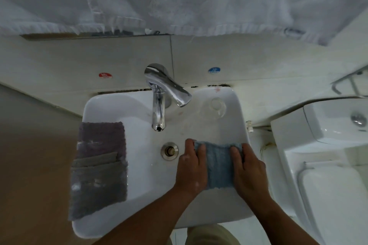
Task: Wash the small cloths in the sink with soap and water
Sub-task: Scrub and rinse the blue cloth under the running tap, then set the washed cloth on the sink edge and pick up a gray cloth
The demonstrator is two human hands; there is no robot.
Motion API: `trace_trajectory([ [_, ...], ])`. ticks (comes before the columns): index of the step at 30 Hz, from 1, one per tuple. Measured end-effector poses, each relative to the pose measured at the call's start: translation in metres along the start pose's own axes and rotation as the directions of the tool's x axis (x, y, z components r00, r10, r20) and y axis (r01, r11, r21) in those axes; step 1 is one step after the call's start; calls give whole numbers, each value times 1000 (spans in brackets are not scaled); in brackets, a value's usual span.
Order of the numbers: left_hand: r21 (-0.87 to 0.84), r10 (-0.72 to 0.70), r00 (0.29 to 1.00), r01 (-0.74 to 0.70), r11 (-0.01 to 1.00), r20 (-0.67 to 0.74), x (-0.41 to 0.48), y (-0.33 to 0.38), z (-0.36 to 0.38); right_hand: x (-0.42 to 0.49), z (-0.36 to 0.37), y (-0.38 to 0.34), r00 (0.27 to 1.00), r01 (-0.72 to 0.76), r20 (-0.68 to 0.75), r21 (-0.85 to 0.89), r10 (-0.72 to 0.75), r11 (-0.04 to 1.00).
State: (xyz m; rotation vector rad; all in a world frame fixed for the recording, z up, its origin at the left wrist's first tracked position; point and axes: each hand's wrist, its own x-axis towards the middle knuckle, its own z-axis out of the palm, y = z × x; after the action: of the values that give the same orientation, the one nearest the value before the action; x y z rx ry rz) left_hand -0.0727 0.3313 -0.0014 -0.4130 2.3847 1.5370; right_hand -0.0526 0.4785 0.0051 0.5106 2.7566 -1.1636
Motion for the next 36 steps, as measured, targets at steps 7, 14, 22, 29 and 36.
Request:
trace_trajectory([
  [7, -3, 23, 1000, -23, 1000, 17, 19, 33, 59, 55, -42, 41, 997, -23, -70, 3, 23, 1000],
  [14, -7, -62, 998, 62, 998, -7, 37, 28, 92, 84, -37, 71, 988, -150, 39, 123, 146, 981],
  [22, 49, -187, 982, 186, 981, 1, 41, 16, 120, 86, -6, 91, 953, -294, 161, 273, 257, 916],
  [29, 206, -322, 946, 319, 925, -16, 37, 17, 127, 87, -6, 92, 969, -238, 82, 51, 233, 970],
  [36, 276, -297, 955, 287, 917, -3, 34, 11, 95, 86, -20, 87, 984, -178, 6, -149, 180, 973],
])
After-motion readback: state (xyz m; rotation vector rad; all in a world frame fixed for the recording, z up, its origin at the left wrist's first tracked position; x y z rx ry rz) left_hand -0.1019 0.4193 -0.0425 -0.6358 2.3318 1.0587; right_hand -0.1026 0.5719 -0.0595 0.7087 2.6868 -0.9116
